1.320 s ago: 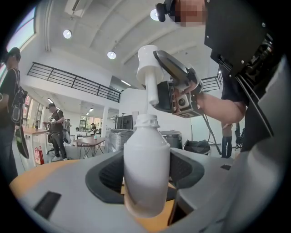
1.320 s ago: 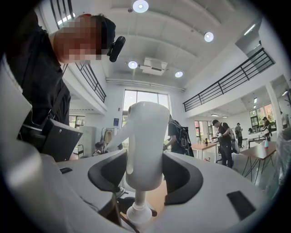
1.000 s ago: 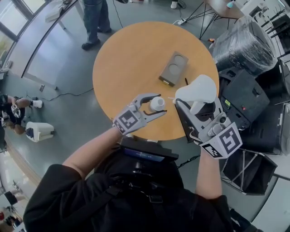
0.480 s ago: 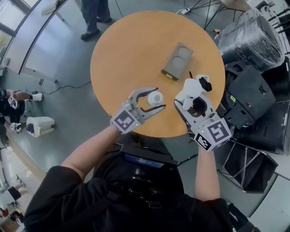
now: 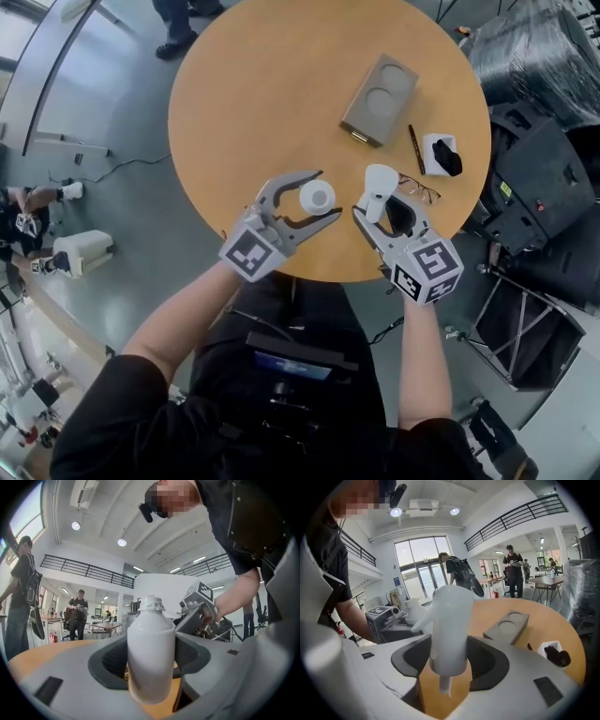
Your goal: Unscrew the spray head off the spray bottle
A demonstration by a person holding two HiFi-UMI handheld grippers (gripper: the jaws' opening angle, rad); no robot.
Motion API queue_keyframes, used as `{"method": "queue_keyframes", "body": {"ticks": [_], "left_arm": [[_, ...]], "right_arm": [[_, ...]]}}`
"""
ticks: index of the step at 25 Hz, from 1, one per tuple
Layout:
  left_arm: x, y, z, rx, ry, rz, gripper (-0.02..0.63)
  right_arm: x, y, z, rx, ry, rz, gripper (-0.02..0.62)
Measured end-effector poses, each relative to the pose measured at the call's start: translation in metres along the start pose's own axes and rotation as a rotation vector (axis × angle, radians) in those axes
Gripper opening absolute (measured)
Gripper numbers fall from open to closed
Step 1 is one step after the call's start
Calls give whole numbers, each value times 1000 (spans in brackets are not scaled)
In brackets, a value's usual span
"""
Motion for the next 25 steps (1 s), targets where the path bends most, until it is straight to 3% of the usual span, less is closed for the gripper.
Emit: {"method": "queue_keyframes", "body": {"ticks": [12, 19, 25], "left_arm": [[3, -34, -142, 39, 96, -39, 307], [7, -50, -191, 58, 127, -32, 307], [17, -56, -215, 102, 130, -21, 307]], "right_arm": [[-75, -91, -132, 166, -84, -50, 258], [-98, -118, -171, 238, -85, -77, 258], [-104, -131, -182, 260, -76, -85, 258]]}}
Point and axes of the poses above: the fingertips, and each gripper's own axes: y backward along the fingers, x to its left, z out of its top, the point moved 7 cm from there along y, backward along the fingers, and after that the axes turned 3 degrees about -y, right-handed, at the moved point
